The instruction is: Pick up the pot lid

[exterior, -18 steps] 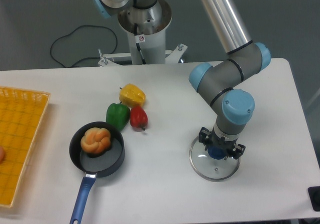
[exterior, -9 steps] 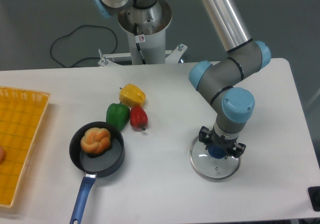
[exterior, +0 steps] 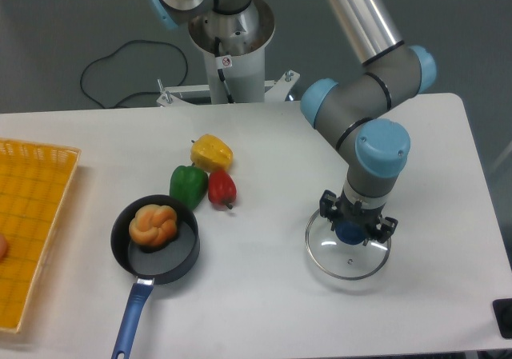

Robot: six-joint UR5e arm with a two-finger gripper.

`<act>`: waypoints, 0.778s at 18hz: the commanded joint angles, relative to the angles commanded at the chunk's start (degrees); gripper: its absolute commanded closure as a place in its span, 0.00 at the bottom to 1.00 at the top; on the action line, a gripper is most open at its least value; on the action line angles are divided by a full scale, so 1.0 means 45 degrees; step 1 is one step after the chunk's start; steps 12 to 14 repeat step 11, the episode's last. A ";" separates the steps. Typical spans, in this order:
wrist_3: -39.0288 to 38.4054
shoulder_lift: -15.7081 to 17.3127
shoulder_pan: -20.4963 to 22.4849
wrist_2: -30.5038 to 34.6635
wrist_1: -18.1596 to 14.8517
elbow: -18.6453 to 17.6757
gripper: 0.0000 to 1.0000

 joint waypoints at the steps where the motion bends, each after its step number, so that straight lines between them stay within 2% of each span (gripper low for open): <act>1: 0.0000 0.0137 0.0000 0.0019 -0.0273 0.0019 0.50; 9: 0.0467 0.0705 0.0156 0.0565 -0.1661 0.0156 0.50; 14: 0.0664 0.0744 0.0196 0.0625 -0.1838 0.0176 0.50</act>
